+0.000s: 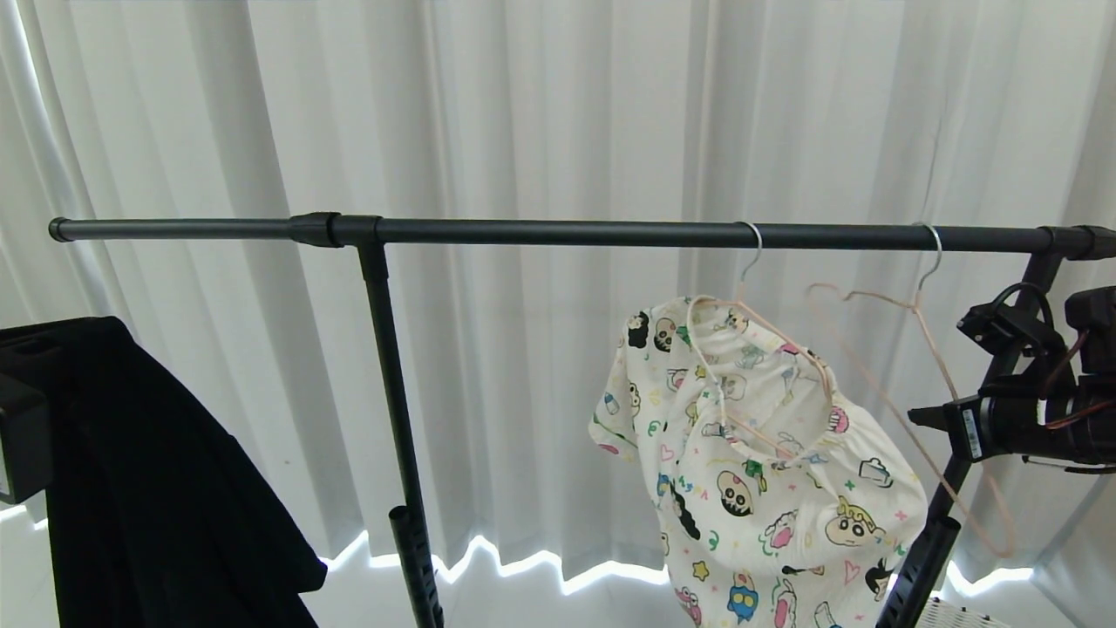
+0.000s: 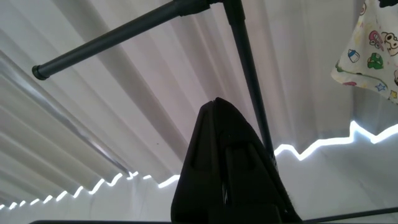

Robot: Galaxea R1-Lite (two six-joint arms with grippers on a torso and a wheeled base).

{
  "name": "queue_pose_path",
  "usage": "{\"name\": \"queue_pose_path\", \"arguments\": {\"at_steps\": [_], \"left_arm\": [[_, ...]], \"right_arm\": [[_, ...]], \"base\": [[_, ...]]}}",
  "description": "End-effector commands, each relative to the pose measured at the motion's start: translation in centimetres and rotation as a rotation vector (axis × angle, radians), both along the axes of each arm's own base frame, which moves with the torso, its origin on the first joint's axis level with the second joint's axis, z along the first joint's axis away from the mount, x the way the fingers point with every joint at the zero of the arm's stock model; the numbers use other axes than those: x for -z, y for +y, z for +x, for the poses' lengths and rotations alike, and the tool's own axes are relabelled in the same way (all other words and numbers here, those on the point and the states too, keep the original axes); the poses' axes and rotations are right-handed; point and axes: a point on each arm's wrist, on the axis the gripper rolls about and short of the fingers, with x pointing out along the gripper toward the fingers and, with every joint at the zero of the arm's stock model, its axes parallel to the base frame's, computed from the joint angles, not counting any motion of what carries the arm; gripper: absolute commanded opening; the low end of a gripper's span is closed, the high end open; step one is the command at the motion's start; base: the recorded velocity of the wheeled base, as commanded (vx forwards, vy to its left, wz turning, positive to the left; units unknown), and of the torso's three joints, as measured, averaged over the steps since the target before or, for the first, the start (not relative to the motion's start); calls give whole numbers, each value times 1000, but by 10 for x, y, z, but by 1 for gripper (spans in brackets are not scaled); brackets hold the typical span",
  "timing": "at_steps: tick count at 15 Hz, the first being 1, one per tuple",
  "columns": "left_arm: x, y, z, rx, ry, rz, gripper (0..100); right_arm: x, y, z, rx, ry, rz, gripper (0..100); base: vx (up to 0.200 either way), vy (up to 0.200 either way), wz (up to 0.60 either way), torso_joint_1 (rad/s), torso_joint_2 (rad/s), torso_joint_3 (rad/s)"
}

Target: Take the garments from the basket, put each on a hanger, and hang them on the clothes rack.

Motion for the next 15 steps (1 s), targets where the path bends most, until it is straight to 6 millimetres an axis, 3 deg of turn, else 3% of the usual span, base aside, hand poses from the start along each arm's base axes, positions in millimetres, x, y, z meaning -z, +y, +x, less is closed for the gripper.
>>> {"name": "queue_pose_path", "arguments": {"at_steps": [1, 15], "left_arm": [[0, 0, 0, -1, 0, 0, 0], [-2, 3, -8, 0, -30, -8, 0]], "right_arm": [[-2, 0, -1, -1, -6, 0, 0], [-45, 1, -32, -13, -220, 61, 0]], "base": [[0, 0, 0, 0, 0, 0], [0, 0, 0, 0, 0, 0]]}}
